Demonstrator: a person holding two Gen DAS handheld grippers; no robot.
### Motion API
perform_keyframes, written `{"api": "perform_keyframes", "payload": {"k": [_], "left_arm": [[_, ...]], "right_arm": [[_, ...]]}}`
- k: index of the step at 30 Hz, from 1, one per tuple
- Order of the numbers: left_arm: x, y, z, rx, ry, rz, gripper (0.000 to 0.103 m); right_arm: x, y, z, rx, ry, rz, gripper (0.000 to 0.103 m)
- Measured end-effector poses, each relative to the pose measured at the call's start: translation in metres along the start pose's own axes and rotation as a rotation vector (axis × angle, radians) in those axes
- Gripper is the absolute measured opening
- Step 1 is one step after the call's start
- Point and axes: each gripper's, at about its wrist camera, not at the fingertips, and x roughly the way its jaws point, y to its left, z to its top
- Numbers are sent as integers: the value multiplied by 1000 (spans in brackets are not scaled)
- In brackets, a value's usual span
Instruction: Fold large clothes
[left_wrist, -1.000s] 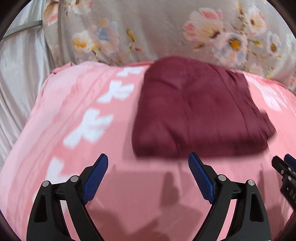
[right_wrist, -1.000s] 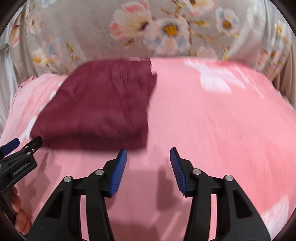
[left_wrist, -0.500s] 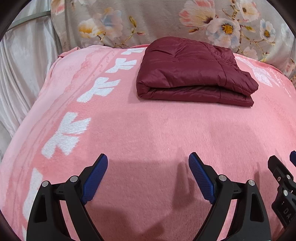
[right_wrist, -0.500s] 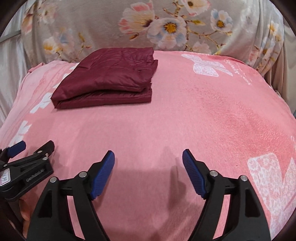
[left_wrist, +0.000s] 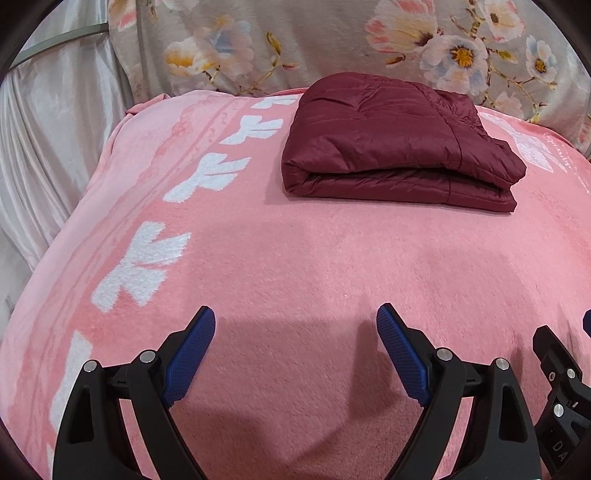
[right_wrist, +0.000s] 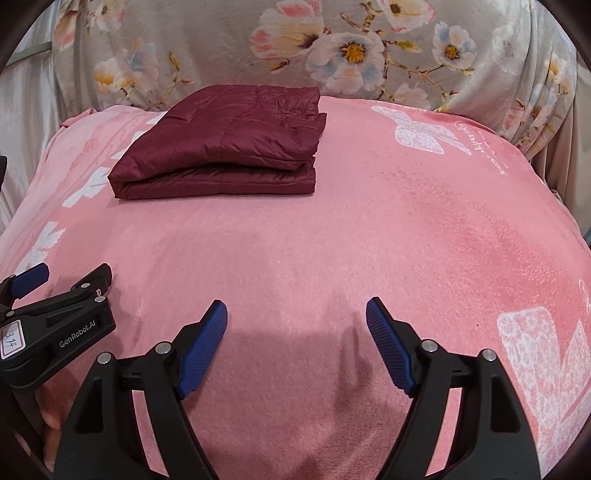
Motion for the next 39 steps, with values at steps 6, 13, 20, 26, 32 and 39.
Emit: {"api": "perform_keyframes", "payload": {"k": [6, 13, 20, 26, 32, 39], "left_arm": [[-1, -1, 0, 5, -8, 8, 87], [-8, -1, -1, 4, -40, 27, 87], [-11, -2, -1, 12, -46, 34, 87], [-11, -3, -1, 14, -47, 34, 87], [-11, -2, -1, 14, -49, 34, 87], [-12, -2, -1, 14, -48, 32, 87]], "right_arm": [[-1, -2, -1, 2, -3, 1, 75], [-2, -3, -1, -4, -8, -1, 75], [-2, -3, 0, -4, -8, 0, 75], [-2, -3, 0, -3, -9, -1, 75], [-2, -3, -1, -4, -9, -1, 75], [-2, -4, -1, -5, -9, 0, 75]]}}
